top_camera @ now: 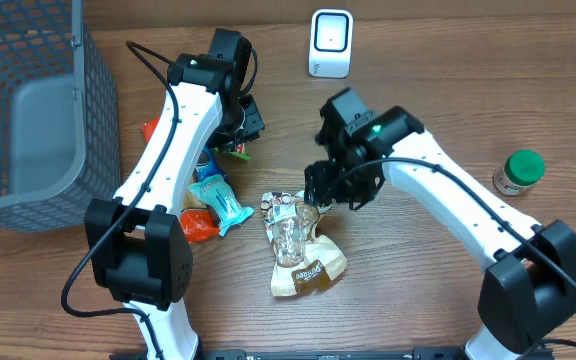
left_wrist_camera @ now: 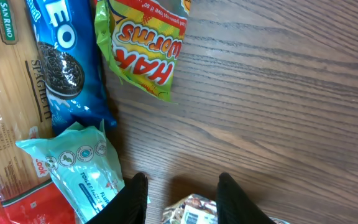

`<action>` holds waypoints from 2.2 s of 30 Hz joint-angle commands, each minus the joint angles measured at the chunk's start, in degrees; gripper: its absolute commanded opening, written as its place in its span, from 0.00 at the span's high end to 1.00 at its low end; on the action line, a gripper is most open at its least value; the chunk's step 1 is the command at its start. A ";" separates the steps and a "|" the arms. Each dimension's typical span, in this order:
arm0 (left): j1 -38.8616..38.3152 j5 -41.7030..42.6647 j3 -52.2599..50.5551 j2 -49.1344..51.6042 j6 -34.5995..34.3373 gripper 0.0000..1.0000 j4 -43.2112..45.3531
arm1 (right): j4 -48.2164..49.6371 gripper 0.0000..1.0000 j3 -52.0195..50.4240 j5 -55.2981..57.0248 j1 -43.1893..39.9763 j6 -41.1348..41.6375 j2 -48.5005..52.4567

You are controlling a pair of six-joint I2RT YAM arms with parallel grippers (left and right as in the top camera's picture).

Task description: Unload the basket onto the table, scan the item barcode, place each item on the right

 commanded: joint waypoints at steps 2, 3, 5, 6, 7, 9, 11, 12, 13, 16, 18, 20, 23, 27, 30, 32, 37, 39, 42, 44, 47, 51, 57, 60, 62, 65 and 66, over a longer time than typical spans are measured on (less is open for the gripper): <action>0.17 0.02 0.52 -1.44 1.09 0.70 0.07 | 4.09 0.29 -5.75 -6.54 0.22 -1.88 -0.35; 0.17 0.02 0.52 -1.44 1.11 0.70 0.02 | 5.62 0.29 -7.17 -7.65 0.13 -1.84 -0.35; 0.17 0.02 0.50 -1.44 1.11 0.70 -0.02 | 8.13 0.29 -9.60 -9.92 0.09 -1.86 -0.35; 0.17 0.02 0.50 -1.44 1.11 0.70 -0.02 | 9.31 0.30 -10.64 -10.71 0.09 -1.86 -0.35; 0.17 0.02 0.50 -1.44 1.11 0.70 0.00 | 10.21 0.31 -11.52 -11.28 0.09 -1.88 -0.35; 0.17 0.02 0.50 -1.44 1.09 0.70 0.00 | 12.24 0.36 -13.18 -11.65 0.11 -1.88 -0.35; 0.17 0.02 0.50 -1.44 1.09 0.70 0.00 | 15.28 0.39 -15.23 -11.87 0.24 -1.84 -0.35; 0.17 0.02 0.50 -1.44 1.09 0.70 0.02 | 17.00 0.39 -16.48 -12.11 0.28 -1.42 -0.35; 0.17 0.02 0.50 -1.44 1.09 0.70 0.00 | 18.27 0.39 -17.42 -12.52 0.28 -1.40 -0.35; 0.17 0.02 0.50 -1.44 1.09 0.70 0.02 | 23.80 0.38 -20.92 -14.03 0.26 0.46 -0.35; 0.17 0.02 0.50 -1.44 1.09 0.70 0.17 | 28.11 0.37 -22.80 -14.88 0.31 2.69 -0.35; 0.17 0.02 0.50 -1.44 1.09 0.70 0.22 | 32.20 0.38 -24.39 -15.76 0.33 5.33 -0.35; 0.17 0.04 0.50 -1.44 1.07 0.70 0.17 | 34.77 0.38 -24.81 -15.72 0.33 8.55 -0.35; 0.17 0.04 0.50 -1.44 1.07 0.70 0.09 | 38.49 0.51 -24.83 -15.54 1.86 12.52 -0.07; 0.17 0.02 0.50 -1.44 1.09 0.70 -0.42 | 40.96 0.54 -24.83 -13.81 4.35 17.35 1.79; 0.17 0.02 0.50 -1.44 1.09 0.70 -0.83 | 41.75 0.59 -24.83 -12.83 5.46 20.85 3.37; 0.17 -0.15 0.50 -1.44 1.09 0.70 -1.09 | 42.03 0.76 -24.81 -12.66 5.42 22.23 3.93; 0.17 -0.13 0.50 -1.44 1.07 0.70 -1.07 | 41.99 0.90 -24.81 -12.66 5.42 22.21 3.93; 0.17 -0.15 0.50 -1.44 1.09 0.70 -1.07 | 42.01 0.96 -24.81 -12.66 5.42 22.21 3.93; 0.17 -0.15 0.50 -1.44 1.09 0.70 -1.09 | 41.99 0.96 -24.63 -12.68 5.42 22.18 3.91; 0.17 -0.17 0.50 -1.44 1.09 0.70 -1.14 | 40.46 0.96 -23.74 -11.52 5.42 21.27 3.19; 0.17 -0.17 0.50 -1.44 1.09 0.70 -1.16 | 31.71 0.96 -20.39 -1.11 5.42 17.88 -0.20; 0.17 -0.15 0.50 -1.44 1.09 0.70 -1.07 | 15.78 0.96 -16.00 30.01 5.79 14.40 -6.84; 0.17 -0.17 0.50 -1.44 1.09 0.70 -1.07 | 11.98 0.96 -15.96 45.83 5.88 14.38 -9.14; 0.17 -0.17 0.50 -1.44 1.09 0.70 -1.07 | 10.45 0.96 -15.96 55.08 6.01 13.84 -9.49; 0.17 -0.17 0.50 -1.44 1.09 0.70 -1.03 | 10.80 0.96 -15.96 62.01 6.45 10.25 -9.46; 0.17 -0.17 0.50 -1.44 1.09 0.70 -1.03 | 11.17 0.96 -15.96 63.23 6.69 9.55 -9.46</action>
